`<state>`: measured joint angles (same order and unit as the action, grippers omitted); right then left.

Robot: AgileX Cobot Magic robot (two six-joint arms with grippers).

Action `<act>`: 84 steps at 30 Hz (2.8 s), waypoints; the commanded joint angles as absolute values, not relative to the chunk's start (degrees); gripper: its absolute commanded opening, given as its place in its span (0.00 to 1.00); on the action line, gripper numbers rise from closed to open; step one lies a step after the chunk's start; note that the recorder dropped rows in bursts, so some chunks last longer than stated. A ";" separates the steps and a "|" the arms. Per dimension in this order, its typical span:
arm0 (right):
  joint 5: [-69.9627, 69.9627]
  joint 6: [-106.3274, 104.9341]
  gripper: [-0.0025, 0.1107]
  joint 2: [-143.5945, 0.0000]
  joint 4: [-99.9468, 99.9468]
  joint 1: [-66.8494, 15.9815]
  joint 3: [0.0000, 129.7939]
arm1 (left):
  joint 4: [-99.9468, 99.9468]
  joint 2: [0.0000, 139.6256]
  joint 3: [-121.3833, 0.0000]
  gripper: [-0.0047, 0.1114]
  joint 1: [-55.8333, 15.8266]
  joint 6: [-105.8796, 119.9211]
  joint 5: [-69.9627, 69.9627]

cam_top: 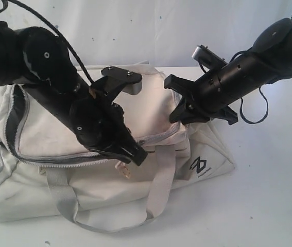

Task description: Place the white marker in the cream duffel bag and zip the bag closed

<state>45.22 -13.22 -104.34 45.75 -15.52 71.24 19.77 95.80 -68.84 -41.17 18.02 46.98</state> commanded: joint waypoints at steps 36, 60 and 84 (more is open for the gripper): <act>43.66 -17.32 0.02 -104.37 44.14 -3.42 71.37 | -15.31 85.01 -68.67 0.04 -18.54 4.57 67.99; 46.28 -24.20 0.47 -101.59 38.77 -3.42 72.74 | 18.47 82.46 -68.67 0.04 -17.32 30.30 65.27; 51.76 -54.98 0.57 -96.73 46.00 -19.80 74.10 | 35.18 82.46 -68.67 0.04 -17.32 24.31 58.19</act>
<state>53.09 -50.65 -97.27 43.33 -18.10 74.18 33.06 83.27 -68.43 -17.34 28.17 59.45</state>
